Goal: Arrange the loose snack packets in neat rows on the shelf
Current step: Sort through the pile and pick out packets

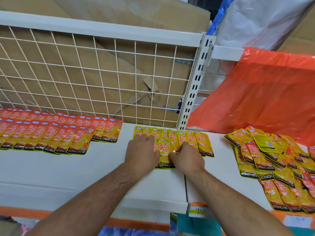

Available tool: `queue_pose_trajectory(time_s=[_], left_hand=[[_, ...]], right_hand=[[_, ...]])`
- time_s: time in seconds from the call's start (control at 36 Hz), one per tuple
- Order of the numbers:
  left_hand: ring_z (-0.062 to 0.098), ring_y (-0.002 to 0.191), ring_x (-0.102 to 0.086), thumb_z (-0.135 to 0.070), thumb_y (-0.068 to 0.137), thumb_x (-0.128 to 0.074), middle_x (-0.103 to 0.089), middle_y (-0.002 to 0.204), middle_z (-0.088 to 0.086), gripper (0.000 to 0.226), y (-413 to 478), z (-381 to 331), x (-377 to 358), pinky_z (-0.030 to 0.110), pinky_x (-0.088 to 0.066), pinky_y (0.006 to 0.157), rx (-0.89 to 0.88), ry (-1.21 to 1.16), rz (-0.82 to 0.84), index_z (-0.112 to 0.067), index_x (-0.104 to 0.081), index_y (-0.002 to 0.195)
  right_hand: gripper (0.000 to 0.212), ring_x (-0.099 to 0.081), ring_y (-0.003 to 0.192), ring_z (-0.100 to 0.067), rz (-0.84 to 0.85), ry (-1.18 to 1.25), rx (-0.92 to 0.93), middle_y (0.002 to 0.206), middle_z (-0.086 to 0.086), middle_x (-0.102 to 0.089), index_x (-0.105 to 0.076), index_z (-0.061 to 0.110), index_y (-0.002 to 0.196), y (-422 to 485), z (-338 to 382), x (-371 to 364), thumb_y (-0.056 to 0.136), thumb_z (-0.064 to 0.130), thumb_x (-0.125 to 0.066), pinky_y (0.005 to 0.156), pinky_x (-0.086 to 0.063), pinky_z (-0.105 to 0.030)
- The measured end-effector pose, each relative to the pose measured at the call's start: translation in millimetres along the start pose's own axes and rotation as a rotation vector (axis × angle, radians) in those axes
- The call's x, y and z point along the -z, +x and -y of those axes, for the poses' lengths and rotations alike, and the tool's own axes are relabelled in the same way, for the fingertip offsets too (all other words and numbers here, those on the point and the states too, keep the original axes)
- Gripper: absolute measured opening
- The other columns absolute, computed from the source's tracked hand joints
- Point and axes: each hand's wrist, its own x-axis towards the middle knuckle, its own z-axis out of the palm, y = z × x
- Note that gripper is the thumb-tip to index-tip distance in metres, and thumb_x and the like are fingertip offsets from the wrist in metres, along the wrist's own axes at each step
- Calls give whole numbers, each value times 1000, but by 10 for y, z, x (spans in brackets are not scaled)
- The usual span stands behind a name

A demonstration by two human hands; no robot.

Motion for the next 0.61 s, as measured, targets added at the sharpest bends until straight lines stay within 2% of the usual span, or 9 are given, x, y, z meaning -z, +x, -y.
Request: queue_pose_trajectory(time_s=[0.11, 0.19, 0.25, 0.33, 0.42, 0.5, 0.61], left_hand=[[22, 120, -43, -49, 87, -51, -54, 125, -3, 48, 14, -117, -55, 38, -37, 96, -121, -17, 2, -24, -52, 128], [23, 124, -42, -48, 85, -55, -54, 130, -2, 53, 15, -272, -130, 40, -36, 100, -223, -73, 33, -25, -51, 132], [25, 121, -45, -48, 84, -55, -56, 127, -1, 51, 14, -396, -190, 39, -37, 98, -301, -92, 52, -24, -54, 129], [25, 119, -47, -51, 82, -51, -57, 125, -1, 53, -11, -621, -281, 39, -39, 97, -398, -101, 88, -24, -54, 128], [24, 121, -44, -52, 84, -51, -54, 129, -3, 55, -76, -880, -366, 37, -36, 101, -472, -125, 118, -25, -51, 132], [24, 126, -40, -51, 87, -51, -50, 136, -3, 58, -146, -1152, -423, 38, -33, 105, -539, -152, 141, -24, -48, 138], [24, 130, -37, -50, 90, -50, -45, 143, -1, 58, -239, -1490, -454, 37, -28, 110, -602, -154, 161, -24, -44, 141]], right_hand=[[24, -60, 90, -27, -80, -32, 77, 94, 0, -64, -57, 19, 91, -120, -149, 77, 84, 42, -57, 64, -42, -32], [28, -59, 94, -33, -200, -115, 170, 94, -7, -64, -63, 15, 88, -241, -370, 109, 78, 40, -55, 71, -49, -38], [33, -60, 97, -33, -219, -222, 177, 96, -5, -65, -64, 18, 89, -330, -545, 146, 75, 45, -51, 74, -51, -40], [51, -55, 115, -32, -168, -291, 103, 123, -6, -63, -66, 21, 113, -498, -788, 272, 75, 50, -50, 90, -50, -42], [60, -47, 126, -30, -151, -267, 23, 137, -7, -56, -60, 19, 128, -701, -1000, 433, 78, 51, -49, 101, -44, -42], [55, -41, 132, -27, -147, -263, -51, 144, -4, -49, -56, 20, 134, -850, -1210, 562, 86, 46, -56, 107, -38, -39], [56, -47, 124, -29, -207, -246, -97, 136, -4, -57, -59, 18, 132, -968, -1527, 695, 83, 45, -58, 104, -40, -38]])
